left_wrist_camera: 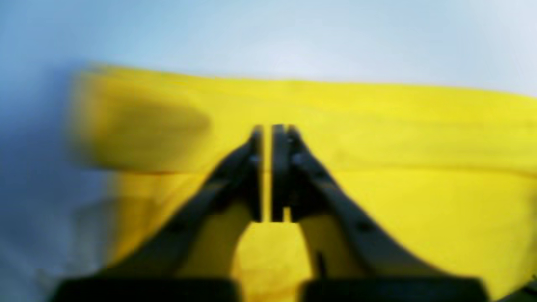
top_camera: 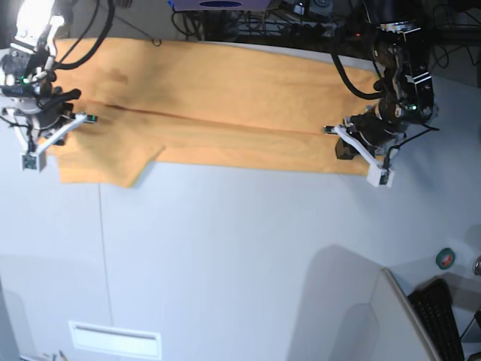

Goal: Layout the t-shirt on the table in an organized manner, then fold the t-shirt properly
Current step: 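Lower the folded edge and release it with both grippers, then grasp the folded strip ends with both grippers and pull it straight, then regrasp the strip end with the left gripper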

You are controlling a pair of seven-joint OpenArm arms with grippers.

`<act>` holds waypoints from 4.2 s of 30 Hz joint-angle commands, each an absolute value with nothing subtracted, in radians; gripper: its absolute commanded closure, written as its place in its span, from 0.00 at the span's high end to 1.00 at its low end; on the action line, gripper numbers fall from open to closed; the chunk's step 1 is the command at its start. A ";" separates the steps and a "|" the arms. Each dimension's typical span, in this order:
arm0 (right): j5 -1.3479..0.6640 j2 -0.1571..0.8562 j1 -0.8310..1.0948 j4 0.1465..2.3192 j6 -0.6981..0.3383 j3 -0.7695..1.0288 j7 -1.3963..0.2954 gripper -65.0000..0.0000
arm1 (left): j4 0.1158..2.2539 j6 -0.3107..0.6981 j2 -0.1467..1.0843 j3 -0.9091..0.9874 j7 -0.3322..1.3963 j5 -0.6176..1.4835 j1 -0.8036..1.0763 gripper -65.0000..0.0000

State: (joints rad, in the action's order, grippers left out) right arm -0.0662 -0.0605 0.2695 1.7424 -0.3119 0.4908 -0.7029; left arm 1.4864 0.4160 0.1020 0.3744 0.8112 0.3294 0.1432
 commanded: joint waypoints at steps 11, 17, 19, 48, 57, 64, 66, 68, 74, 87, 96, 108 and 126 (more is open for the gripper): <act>-0.059 0.051 0.154 1.377 -0.305 0.602 -0.656 0.00 | 1.334 0.409 0.125 0.369 0.661 0.337 0.142 0.00; -0.059 0.044 0.185 1.521 -0.305 0.602 -0.634 0.00 | 1.461 0.409 0.124 0.369 0.665 0.346 0.176 0.00; -0.061 0.022 0.200 1.623 -0.305 0.598 -0.634 0.00 | 1.521 0.409 0.124 0.371 0.665 0.346 0.199 0.00; -0.059 0.196 -0.255 0.852 -0.305 0.427 -0.516 0.30 | 1.675 0.414 0.186 0.524 0.664 0.549 0.401 0.00; -0.062 0.153 -0.139 1.112 -0.306 0.429 -0.526 0.00 | 1.659 0.414 0.199 0.526 0.662 0.549 0.403 0.00; -0.062 0.071 0.119 1.638 -0.306 0.427 -0.682 0.00 | 1.635 0.414 0.200 0.526 0.661 0.549 0.398 0.00; -0.064 0.039 0.199 1.765 -0.306 0.427 -0.717 0.00 | 1.635 0.414 0.200 0.526 0.661 0.549 0.390 0.00; -0.064 0.007 0.275 1.859 -0.306 0.427 -0.720 0.00 | 1.633 0.414 0.200 0.526 0.661 0.549 0.383 0.00; -0.064 -0.088 0.427 1.923 -0.380 0.426 -0.727 0.00 | 1.633 0.414 0.200 0.515 0.665 0.547 0.341 0.00; -0.064 -0.104 0.552 1.925 -0.430 0.426 -0.819 0.00 | 1.598 0.414 0.252 0.423 0.662 0.547 0.329 0.00; -0.062 -0.104 0.544 1.925 -0.430 0.426 -0.924 0.00 | 1.584 0.412 0.245 0.326 0.662 0.547 0.329 0.00; -0.062 -0.094 0.489 1.988 -0.549 0.467 -0.915 0.20 | 1.557 0.407 0.243 0.191 0.661 0.547 0.300 0.00; -0.059 0.084 0.021 1.152 -0.544 0.463 -0.671 0.00 | 1.078 0.343 0.243 0.022 0.503 0.547 0.056 0.00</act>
State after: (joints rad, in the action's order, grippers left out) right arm -0.0959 0.0872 0.0158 1.1557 -0.5503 0.4686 -0.6289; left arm 1.0790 0.3862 0.2356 0.0231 0.4694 0.5930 0.0593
